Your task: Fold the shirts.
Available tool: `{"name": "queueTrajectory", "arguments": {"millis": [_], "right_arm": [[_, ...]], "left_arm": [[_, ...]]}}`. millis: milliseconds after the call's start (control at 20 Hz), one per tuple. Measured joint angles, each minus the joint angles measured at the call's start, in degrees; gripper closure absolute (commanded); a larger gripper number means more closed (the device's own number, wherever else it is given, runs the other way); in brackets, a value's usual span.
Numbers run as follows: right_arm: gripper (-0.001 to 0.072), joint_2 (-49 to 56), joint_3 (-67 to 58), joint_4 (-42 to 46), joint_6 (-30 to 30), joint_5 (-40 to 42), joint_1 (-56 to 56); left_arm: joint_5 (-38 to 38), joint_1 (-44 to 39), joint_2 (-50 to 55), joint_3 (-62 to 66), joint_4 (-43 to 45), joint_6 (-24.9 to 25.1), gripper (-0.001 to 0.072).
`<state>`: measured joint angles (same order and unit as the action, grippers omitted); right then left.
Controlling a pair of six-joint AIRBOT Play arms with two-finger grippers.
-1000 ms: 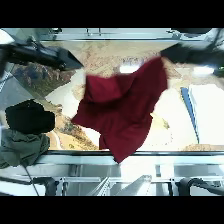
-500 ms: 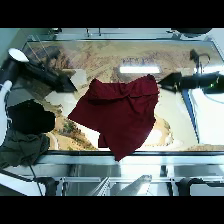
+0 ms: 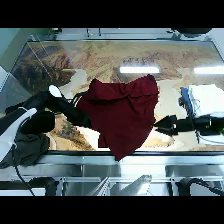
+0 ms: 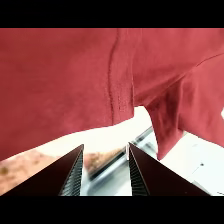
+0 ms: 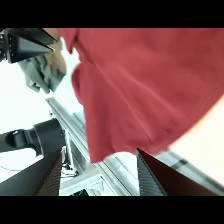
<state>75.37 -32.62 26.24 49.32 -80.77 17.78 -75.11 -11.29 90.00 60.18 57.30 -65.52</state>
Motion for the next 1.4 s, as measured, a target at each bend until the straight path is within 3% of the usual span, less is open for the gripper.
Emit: {"name": "queueTrajectory", "arguments": {"millis": [550, 600, 650, 1200, 1250, 1300, 1350, 1400], "right_arm": [[0.0217, -2.6, 6.2, 1.7, -3.7, 6.2, 1.8], [0.0216, -2.6, 6.2, 1.8, -4.0, 6.5, 1.8], [0.0216, -2.6, 6.2, 1.7, -4.0, 7.0, 1.8], [0.0217, -0.5, 6.3, 1.8, -3.5, 13.8, -0.9], [0.0217, -0.1, 6.3, 1.8, -3.1, 15.1, -2.5], [0.0217, 0.1, 6.3, 1.8, -2.7, 16.2, -4.0], [0.0217, 0.3, 6.3, 1.5, -2.3, 17.2, -5.5], [0.0217, 0.4, 6.3, 1.1, -2.0, 18.0, -6.8]], "left_arm": [[9.5, -4.8, -0.4, -2.0, -2.4, -2.6, 0.0412], [10.4, -5.2, -0.4, -2.0, -3.3, -2.6, 0.0469], [11.2, -5.5, -0.4, -2.0, -4.0, -2.6, 0.0681], [11.9, -5.1, -0.5, -0.3, -6.3, -2.8, 0.0688], [11.2, -4.5, -0.5, 0.8, -6.3, -2.8, 0.0687], [10.5, -3.7, -0.5, 1.8, -6.3, -2.8, 0.0573], [9.3, -2.7, -0.5, 2.7, -6.3, -2.8, 0.0409], [8.2, -1.7, -0.5, 3.3, -6.3, -3.0, 0.0409]]}}
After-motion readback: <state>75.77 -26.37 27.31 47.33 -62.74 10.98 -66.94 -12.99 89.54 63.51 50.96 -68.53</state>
